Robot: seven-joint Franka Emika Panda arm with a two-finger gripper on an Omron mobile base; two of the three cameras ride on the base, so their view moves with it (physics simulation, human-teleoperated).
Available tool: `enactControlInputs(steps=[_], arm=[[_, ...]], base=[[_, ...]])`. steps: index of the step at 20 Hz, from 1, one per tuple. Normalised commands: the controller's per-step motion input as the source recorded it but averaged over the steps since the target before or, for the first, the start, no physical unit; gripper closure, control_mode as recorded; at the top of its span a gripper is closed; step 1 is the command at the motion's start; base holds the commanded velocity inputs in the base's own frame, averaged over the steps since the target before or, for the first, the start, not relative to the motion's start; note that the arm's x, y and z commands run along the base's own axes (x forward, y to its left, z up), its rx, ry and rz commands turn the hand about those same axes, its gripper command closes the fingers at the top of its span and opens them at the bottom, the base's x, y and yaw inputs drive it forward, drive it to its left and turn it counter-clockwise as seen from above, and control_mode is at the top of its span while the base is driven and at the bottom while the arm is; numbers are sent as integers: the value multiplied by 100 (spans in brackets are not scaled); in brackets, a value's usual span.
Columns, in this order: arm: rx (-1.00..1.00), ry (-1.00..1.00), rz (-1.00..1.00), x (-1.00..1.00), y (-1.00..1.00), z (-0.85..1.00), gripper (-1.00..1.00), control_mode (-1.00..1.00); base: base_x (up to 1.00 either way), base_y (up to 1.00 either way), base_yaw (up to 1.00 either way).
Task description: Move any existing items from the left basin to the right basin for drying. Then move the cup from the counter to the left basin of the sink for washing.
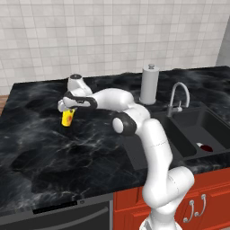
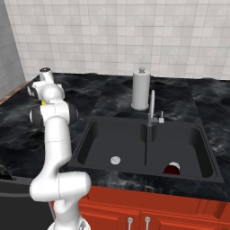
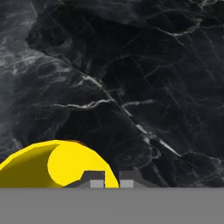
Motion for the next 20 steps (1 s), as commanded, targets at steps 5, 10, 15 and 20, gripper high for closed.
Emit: enactControlInputs(steps=[5, 10, 15, 20], arm=[[0, 3, -7, -4, -22, 40, 100, -100], [0, 3, -10, -17, -32, 37, 100, -100], [-1, 2, -12, -22, -44, 23, 100, -100], [-2, 1, -14, -31, -54, 14, 100, -100]], base=[[0, 0, 0], [0, 0, 0], [0, 0, 0], [0, 0, 0]])
